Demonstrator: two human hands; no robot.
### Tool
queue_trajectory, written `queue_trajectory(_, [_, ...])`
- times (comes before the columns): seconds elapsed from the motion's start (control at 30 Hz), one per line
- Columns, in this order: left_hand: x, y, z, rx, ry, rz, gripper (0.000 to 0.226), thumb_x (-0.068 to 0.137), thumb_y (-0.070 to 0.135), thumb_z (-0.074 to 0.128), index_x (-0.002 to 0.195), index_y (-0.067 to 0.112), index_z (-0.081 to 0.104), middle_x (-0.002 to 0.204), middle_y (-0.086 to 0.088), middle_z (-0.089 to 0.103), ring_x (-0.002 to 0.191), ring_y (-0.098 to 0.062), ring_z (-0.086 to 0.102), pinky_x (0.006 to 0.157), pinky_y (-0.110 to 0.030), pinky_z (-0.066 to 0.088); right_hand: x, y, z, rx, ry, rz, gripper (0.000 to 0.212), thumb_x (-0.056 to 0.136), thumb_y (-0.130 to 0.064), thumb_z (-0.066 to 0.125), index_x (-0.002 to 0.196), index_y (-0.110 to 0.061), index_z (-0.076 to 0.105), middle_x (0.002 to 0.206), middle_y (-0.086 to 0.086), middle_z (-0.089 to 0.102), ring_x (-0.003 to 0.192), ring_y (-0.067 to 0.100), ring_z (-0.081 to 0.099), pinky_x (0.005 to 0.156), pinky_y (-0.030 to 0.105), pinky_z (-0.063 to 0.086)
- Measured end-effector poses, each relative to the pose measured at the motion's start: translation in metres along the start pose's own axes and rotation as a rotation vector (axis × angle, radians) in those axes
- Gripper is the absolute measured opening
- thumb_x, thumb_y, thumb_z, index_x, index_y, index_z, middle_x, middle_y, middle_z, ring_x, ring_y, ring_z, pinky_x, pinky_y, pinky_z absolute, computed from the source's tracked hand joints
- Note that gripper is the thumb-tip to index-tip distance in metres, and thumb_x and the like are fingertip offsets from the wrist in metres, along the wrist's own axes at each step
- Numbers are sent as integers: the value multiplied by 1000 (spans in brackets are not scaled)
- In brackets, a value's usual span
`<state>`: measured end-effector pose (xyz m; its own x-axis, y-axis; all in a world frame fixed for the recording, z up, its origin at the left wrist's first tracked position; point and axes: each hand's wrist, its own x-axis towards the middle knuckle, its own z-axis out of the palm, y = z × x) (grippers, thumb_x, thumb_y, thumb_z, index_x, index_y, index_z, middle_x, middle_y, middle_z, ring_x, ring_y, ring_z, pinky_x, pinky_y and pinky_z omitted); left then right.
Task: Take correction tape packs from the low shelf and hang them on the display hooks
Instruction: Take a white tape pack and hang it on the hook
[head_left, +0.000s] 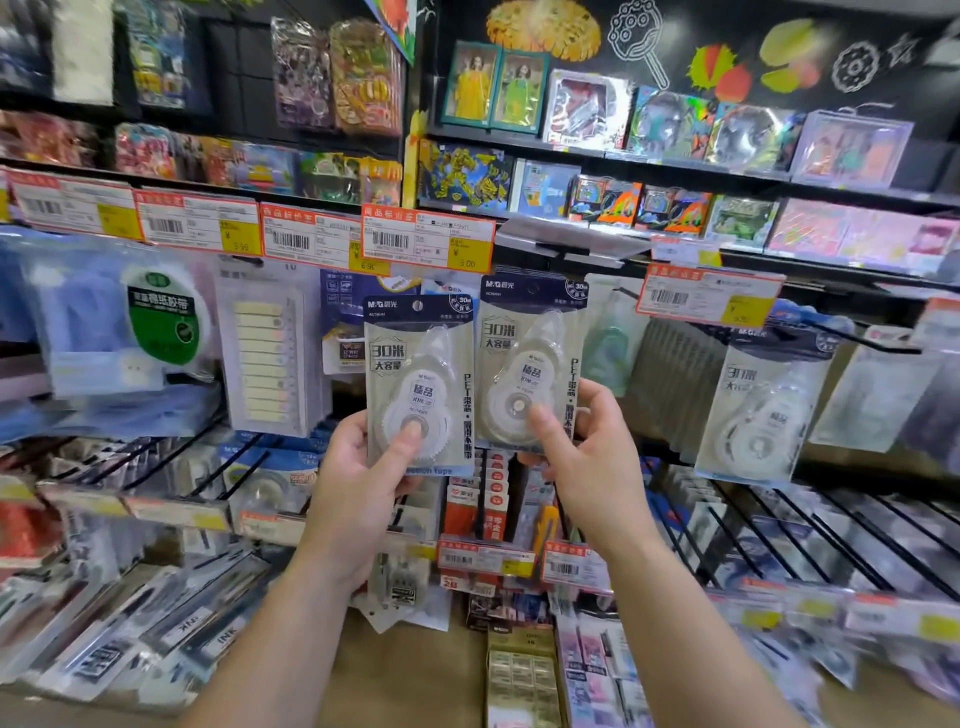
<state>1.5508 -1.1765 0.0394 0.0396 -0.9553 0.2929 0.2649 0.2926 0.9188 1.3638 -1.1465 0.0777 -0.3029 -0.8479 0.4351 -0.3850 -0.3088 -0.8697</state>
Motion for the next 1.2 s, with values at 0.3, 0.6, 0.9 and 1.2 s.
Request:
queue_trajectory(0.3, [3,1,9,-15,18,11,21,94,26,63,114,27,58,105,6,75,91,-10,72,65,-22,55,9,4,-1,24,4,-27,47,91,-39,66,133,-26,49,112,-11,69,101,2,66,88,32,57])
queue_trajectory(0.6, [4,0,11,-23,42,9,25,93,25,63,117,24,57,104,5,75,90,-10,73,66,-24,54,6,9,2,31,11,-19,45,89,-42,66,129,-27,51,110,-12,68,102,5,65,90,39,56])
queue_trajectory(0.9, [5,-5,10,-29,34,-6,22,93,22,62,114,23,57,97,9,76,85,-6,73,59,-17,54,4,8,2,118,37,-31,31,90,-34,68,118,-30,55,104,-10,72,94,4,69,83,35,59])
queue_trajectory(1.2, [8,-7,7,-26,41,-5,24,93,22,63,117,22,56,100,8,75,85,-5,72,60,-17,54,3,10,0,147,61,-44,29,91,-32,67,117,-29,55,104,-9,72,91,4,68,76,29,57])
